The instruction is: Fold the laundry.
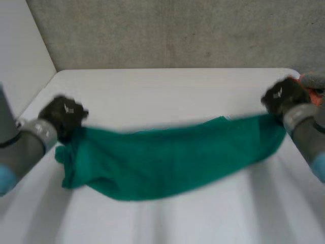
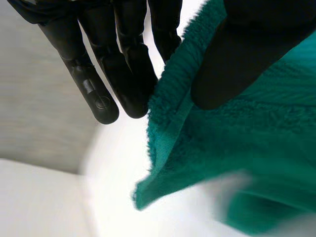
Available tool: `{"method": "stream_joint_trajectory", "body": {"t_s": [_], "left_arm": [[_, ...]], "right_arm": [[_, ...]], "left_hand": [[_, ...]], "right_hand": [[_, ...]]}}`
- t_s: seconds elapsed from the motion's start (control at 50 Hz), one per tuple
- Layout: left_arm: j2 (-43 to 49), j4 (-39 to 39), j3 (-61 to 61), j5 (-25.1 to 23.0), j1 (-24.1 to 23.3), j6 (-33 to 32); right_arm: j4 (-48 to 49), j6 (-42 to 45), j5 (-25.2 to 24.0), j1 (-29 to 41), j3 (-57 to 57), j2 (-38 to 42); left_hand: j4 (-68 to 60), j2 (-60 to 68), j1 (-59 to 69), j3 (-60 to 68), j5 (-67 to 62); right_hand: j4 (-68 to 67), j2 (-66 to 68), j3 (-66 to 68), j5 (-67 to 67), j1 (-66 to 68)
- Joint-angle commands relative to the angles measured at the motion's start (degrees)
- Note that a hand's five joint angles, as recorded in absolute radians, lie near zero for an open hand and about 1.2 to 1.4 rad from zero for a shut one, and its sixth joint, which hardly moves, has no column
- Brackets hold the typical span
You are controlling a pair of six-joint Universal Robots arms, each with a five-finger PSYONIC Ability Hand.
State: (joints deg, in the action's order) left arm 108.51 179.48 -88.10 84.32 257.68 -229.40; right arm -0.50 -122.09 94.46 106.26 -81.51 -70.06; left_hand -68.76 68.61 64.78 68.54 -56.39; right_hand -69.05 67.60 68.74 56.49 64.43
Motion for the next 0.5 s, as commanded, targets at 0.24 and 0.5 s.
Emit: {"method": "stream_joint_trajectory", "body": {"t_s": [0.24, 0.5], "left_arm": [[2.06, 40.42, 19.03, 9.28, -5.61, -0.79], [1.26, 39.28, -4.25, 8.93, -5.70, 3.96]], "right_arm": [[45.76, -1.56, -2.44, 1.76, 10.76, 1.94], [31.62, -11.50, -4.72, 0.00, 3.21, 4.49]], "left_hand": [[-11.24, 11.39, 15.22, 11.46, -13.61], [-11.24, 11.39, 15.22, 11.46, -13.61]], "right_hand": [[-10.95, 12.40, 11.26, 13.51, 15.57], [-10.95, 12.40, 11.26, 13.51, 15.57]]}}
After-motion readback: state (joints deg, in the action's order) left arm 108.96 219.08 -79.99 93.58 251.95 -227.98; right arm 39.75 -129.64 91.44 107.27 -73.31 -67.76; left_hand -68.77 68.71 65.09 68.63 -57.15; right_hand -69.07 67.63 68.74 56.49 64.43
